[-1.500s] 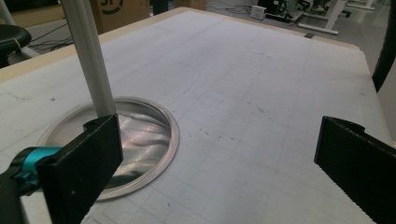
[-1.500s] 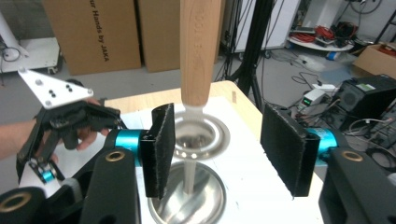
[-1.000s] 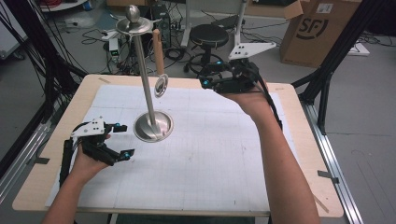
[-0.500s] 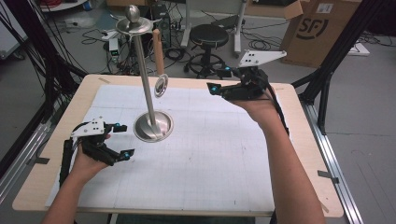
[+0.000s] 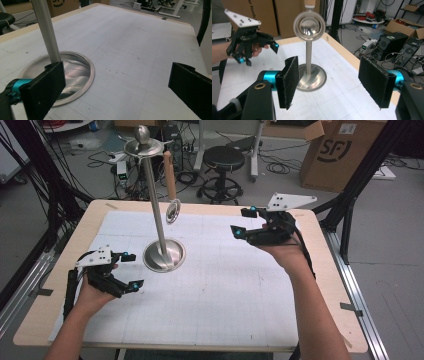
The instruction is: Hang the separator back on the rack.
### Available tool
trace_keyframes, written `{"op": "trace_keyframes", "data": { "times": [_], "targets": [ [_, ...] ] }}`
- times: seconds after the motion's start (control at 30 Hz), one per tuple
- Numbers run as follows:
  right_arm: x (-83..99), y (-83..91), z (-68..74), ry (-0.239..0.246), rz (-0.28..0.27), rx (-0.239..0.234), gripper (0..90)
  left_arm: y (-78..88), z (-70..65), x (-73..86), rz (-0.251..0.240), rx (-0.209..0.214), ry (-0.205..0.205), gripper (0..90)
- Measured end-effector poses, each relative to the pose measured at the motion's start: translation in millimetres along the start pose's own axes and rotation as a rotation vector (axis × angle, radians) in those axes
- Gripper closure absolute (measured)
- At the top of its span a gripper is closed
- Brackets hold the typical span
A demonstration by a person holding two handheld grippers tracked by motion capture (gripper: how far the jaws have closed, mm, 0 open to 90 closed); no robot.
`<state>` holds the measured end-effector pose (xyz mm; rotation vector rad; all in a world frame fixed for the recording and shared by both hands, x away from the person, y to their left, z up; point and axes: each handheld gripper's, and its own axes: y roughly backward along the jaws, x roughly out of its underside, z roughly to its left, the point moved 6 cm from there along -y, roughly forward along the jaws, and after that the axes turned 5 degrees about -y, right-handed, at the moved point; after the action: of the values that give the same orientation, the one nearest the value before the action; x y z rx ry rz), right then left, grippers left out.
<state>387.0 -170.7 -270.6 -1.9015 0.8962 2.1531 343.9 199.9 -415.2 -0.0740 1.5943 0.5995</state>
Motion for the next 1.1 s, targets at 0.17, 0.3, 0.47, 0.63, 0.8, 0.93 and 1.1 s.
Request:
{"op": "trace_keyframes", "data": {
  "times": [0.17,0.3,0.47,0.63,0.8,0.93,1.1],
  "targets": [
    [19.6,10.5,-4.0,-0.014,0.013,0.024,29.4,-0.9,-0.7,-0.2,-0.001,0.004,0.000,1.7],
    [35.6,16.1,-6.6,-0.047,0.008,0.031,27.4,-0.8,-1.0,0.0,-0.001,0.007,0.000,1.7],
    [58.8,19.4,-8.8,-0.084,-0.007,0.039,24.0,-0.4,-2.2,-0.8,-0.007,0.014,-0.004,1.7],
    [83.1,23.8,-4.7,-0.118,-0.013,0.027,23.2,0.4,-1.8,-1.0,-0.012,0.013,-0.003,1.7],
    [101.7,27.0,-4.2,-0.137,-0.006,0.030,22.8,0.0,-2.6,-1.3,-0.015,0.017,0.000,1.7],
    [110.2,28.2,-4.9,-0.148,0.000,0.034,22.6,-0.7,-2.7,-0.9,-0.012,0.023,-0.005,1.7],
    [117.2,29.0,-4.2,-0.161,0.001,0.024,22.2,-0.6,-2.5,-0.5,-0.008,0.022,-0.002,1.7]
  ]
}}
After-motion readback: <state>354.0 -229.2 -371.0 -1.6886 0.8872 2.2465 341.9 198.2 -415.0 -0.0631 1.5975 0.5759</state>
